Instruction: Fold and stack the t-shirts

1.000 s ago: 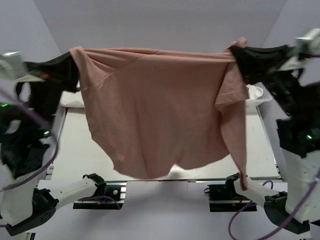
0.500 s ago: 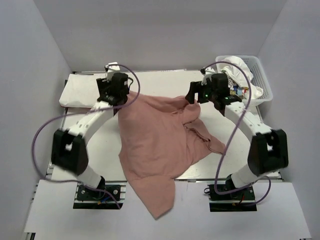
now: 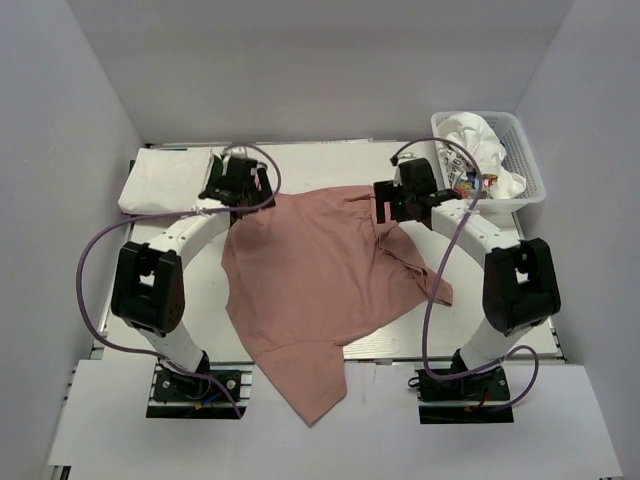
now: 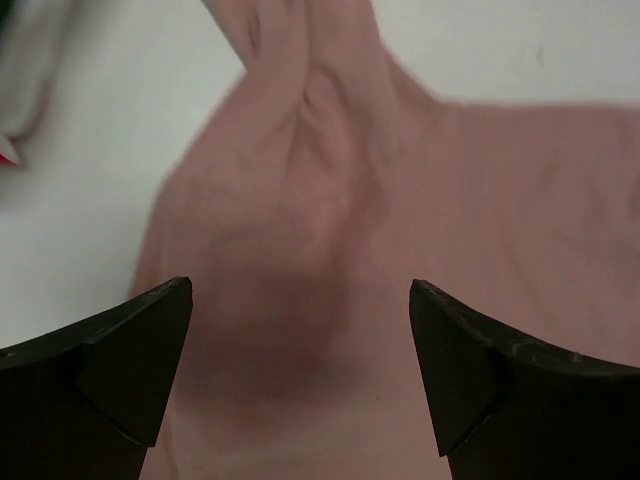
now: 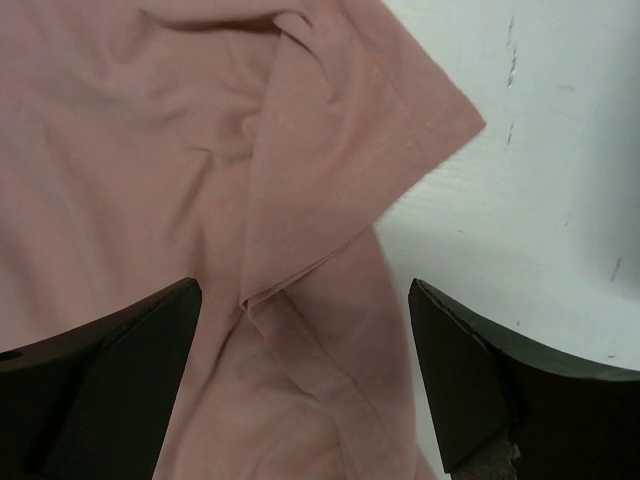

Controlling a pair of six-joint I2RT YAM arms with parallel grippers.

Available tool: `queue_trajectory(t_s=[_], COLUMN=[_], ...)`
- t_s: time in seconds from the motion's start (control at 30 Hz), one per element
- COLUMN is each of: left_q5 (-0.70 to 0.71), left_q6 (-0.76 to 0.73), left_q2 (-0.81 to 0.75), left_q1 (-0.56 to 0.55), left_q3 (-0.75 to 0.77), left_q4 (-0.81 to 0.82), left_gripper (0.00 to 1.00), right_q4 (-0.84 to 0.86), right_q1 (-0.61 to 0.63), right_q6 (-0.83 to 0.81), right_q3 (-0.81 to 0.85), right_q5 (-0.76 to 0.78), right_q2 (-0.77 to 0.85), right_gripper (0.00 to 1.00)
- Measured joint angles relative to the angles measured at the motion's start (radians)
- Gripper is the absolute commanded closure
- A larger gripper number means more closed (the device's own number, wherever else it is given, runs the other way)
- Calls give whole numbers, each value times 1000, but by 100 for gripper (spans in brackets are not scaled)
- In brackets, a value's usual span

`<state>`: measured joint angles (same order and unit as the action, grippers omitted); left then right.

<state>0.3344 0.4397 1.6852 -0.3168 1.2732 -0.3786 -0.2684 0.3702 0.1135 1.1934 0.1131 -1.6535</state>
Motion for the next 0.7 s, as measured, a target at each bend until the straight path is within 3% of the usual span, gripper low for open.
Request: queue_trajectory(t_s=[0.13, 0.3, 0.47, 0.7], left_q5=[-125, -150, -70, 46], left_q6=[41, 84, 110, 140], left_q2=[-13, -4, 53, 149], left_q1=[-10, -11, -6, 9], left_q3=[-177, -285, -269, -164], left_q4=[23, 20, 18, -14], left_gripper=[1, 1, 1, 1], right_q4=[-22, -18, -22, -29], right_q1=[16, 45, 57, 35], right_q6=[11, 25, 60, 89], right_q3=[28, 37, 86, 173], right_q5=[11, 4, 53, 230], right_q2=[-107, -206, -288, -296], right_gripper=[11, 24, 85, 87])
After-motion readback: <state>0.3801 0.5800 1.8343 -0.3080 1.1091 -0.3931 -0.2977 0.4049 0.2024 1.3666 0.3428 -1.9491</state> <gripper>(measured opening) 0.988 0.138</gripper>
